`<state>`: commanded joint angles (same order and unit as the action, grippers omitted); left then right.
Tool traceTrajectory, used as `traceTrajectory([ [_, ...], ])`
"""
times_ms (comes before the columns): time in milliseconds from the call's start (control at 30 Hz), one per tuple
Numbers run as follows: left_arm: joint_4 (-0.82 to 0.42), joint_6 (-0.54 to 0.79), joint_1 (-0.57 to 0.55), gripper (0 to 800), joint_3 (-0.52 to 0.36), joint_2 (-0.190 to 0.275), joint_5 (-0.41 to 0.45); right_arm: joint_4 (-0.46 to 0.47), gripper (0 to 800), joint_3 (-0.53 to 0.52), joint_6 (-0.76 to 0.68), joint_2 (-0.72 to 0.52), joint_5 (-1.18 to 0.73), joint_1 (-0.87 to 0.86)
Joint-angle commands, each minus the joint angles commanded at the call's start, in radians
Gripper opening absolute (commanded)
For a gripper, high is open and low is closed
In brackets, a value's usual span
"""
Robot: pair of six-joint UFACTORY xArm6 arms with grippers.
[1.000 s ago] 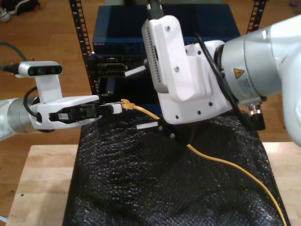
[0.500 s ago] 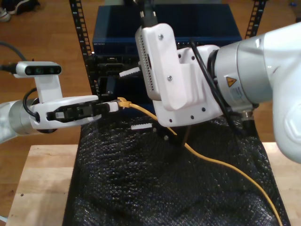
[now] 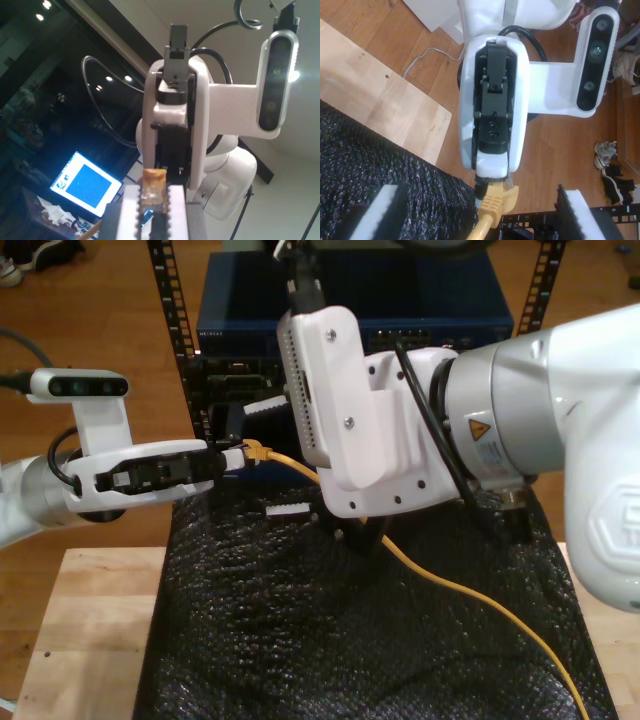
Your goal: Grab the cable and plug it in
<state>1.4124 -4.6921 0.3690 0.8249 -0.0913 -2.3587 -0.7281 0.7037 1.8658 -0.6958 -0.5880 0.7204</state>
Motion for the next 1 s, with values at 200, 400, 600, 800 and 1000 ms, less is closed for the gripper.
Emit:
traceTrajectory([
  [200,0.002,0.000,0.000,22,0.000,0.000,-0.005,0.000,528,-0.018,-0.002,-0.011,0.054,0.000],
  [400,0.003,0.000,0.000,21,0.000,-0.002,-0.006,0.000,445,-0.020,-0.005,-0.011,0.063,0.003],
  [600,0.005,0.000,0.000,22,0.000,-0.002,-0.008,0.000,429,-0.021,-0.006,-0.011,0.063,0.005],
  [800,0.008,0.000,0.000,22,0.000,-0.006,-0.020,0.000,375,-0.021,-0.006,-0.009,0.063,0.011],
  [1000,0.008,-0.002,0.000,22,0.000,-0.011,-0.020,0.000,364,-0.021,-0.008,-0.008,0.063,0.011],
])
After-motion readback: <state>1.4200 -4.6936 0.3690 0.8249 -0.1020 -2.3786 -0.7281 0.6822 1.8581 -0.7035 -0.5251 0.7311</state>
